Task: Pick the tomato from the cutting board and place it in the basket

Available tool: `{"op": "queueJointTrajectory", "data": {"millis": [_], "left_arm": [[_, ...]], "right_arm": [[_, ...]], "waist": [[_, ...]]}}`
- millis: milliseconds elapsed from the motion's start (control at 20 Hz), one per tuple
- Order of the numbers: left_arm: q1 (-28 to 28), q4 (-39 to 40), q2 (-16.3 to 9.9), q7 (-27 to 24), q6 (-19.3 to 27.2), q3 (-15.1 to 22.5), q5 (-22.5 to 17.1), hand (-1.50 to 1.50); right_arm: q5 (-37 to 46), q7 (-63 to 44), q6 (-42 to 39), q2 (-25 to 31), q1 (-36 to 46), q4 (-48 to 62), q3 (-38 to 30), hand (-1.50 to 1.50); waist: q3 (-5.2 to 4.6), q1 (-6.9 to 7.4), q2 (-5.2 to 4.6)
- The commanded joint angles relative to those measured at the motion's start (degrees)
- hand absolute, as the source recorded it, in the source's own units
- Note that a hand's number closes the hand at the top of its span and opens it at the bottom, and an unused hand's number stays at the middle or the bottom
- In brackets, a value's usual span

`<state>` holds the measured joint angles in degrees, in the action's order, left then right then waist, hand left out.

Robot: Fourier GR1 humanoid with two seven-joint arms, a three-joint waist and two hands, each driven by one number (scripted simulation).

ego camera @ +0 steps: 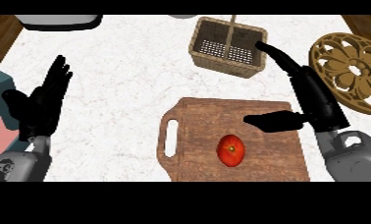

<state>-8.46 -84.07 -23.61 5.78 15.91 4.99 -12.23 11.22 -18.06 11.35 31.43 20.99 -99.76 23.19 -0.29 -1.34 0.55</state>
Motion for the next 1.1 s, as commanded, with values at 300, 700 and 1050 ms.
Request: {"op": "queueJointTrajectory", "data": {"millis": [300, 700, 1050], "left_arm": [[-2.0, -0.4, 0.2, 1.7, 1.2, -0.2, 1.6, 0.00], [-4.0, -0.9, 0.2, 4.5, -3.2, -2.3, 2.3, 0.00], [-3.4, 1.2, 2.6, 2.6, -4.0, -3.7, 3.8, 0.00]], "right_arm": [[-13.0, -26.3, -28.5, 14.5, 3.3, -15.8, 3.6, -1.50], [-20.2, -30.8, -34.1, 12.4, -2.5, -21.1, -7.2, -1.50], [-6.4, -19.3, -31.1, 2.8, -10.4, -16.8, -4.8, -1.50]], "waist": [[0.14, 0.37, -0.06], [0.29, 1.22, -0.46], [0.31, 1.38, -0.54]]}}
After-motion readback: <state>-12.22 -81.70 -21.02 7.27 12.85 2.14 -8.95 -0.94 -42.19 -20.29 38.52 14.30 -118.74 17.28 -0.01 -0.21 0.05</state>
